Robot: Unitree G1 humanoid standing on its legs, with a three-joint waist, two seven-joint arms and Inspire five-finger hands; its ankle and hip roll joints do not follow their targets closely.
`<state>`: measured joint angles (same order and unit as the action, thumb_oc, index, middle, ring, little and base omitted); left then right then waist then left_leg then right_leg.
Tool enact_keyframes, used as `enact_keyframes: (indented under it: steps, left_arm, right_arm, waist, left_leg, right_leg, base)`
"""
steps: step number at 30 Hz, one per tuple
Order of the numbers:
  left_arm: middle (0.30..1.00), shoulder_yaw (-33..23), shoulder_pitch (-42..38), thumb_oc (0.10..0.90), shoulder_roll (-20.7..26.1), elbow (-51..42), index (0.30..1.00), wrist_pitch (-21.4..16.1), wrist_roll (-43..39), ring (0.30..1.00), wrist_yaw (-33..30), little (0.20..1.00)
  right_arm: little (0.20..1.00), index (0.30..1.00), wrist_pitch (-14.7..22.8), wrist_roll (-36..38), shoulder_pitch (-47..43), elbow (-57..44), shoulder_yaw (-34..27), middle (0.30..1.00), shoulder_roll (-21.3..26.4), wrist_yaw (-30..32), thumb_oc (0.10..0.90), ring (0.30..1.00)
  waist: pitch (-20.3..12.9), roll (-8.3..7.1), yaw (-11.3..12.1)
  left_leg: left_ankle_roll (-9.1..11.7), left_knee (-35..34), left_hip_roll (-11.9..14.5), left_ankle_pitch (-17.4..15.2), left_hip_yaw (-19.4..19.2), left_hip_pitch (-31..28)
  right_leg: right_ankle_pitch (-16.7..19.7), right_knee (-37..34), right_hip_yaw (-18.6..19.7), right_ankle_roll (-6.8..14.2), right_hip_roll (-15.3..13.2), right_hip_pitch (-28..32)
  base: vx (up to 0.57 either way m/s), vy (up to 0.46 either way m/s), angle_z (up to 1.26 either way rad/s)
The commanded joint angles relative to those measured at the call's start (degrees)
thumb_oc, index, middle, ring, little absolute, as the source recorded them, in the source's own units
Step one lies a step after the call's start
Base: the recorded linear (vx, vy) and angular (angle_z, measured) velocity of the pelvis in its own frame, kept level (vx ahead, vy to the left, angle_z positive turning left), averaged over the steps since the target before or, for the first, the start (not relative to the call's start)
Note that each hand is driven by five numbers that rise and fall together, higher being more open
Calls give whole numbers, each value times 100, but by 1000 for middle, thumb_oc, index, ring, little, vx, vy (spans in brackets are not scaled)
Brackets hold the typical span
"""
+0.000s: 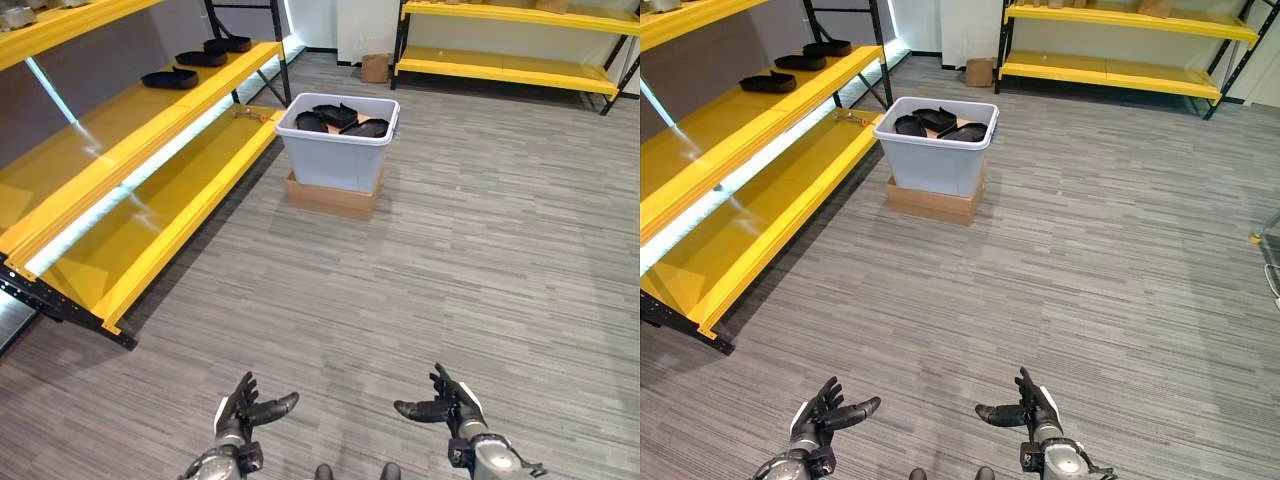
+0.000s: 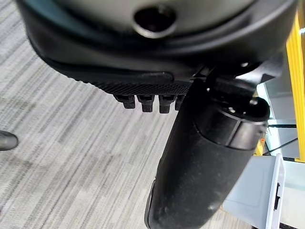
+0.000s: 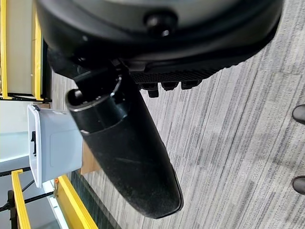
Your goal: Move parts from the plastic box to the shelf.
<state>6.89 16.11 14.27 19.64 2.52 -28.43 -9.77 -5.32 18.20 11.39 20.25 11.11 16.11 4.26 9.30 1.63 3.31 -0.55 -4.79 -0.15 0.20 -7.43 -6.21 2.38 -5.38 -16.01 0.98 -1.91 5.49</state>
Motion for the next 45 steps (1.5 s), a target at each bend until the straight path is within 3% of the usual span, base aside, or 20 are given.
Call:
enact_keyframes:
  steps: [1, 32, 38, 41, 42, 45]
  left_arm:
    - [1000, -220, -268, 900, 76, -355, 1000, -397, -101, 1000, -36, 1000]
    - [1000, -230, -237, 900, 79, -344, 1000, -402, -17, 1000, -25, 1000]
    - [1000, -230, -252, 900, 83, -372, 1000, -419, 1, 1000, -45, 1000]
    - [1000, -226, -294, 900, 94, -408, 1000, -432, -103, 1000, -66, 1000]
    - [1000, -222, -325, 900, 140, -460, 1000, -445, -140, 1000, -43, 1000]
    - [1000, -227, -312, 900, 145, -474, 1000, -436, -112, 1000, -4, 1000]
  right_arm:
    - [1000, 1000, 404, 82, -317, -465, 16, 1000, 44, 9, 900, 1000]
    - [1000, 1000, 432, 84, -274, -482, -38, 1000, 25, 29, 900, 1000]
    - [1000, 1000, 440, 63, -346, -452, -69, 1000, 18, 70, 900, 1000]
    - [1000, 1000, 438, 52, -437, -453, -55, 1000, 8, 58, 900, 1000]
    - [1000, 1000, 421, -13, -429, -456, -45, 1000, 0, -5, 900, 1000]
    - [1000, 1000, 394, -64, -351, -474, -78, 1000, -32, -57, 900, 1000]
  waist:
    - [-158, -106, 51]
    - [-161, -98, 18]
    - [-166, -98, 35]
    - [-106, -44, 48]
    - [-39, 18, 57]
    - [23, 16, 32]
  left_leg:
    - [328, -21, 397, -88, -70, -67]
    - [297, -21, 356, -108, -20, -87]
    - [200, -21, 271, -178, 19, -132]
    - [68, -21, 169, -195, 120, -137]
    - [-79, -21, 21, -205, 270, -139]
    - [-189, -21, -120, -241, 365, -191]
  right_leg:
    - [-292, 38, -20, 640, -589, 338]
    - [-289, 38, -14, 630, -593, 358]
    - [-203, 38, 20, 673, -667, 393]
    - [-246, 463, 142, 696, -791, 164]
    - [-348, 1092, 262, 742, -972, -138]
    - [-240, 1681, 372, 789, -1137, -426]
  base:
    - [0, 0, 0]
    - [0, 0, 0]
    - [-7, 40, 0]
    - [-72, 174, -6]
    - [-97, 239, -16]
    - [-66, 206, -4]
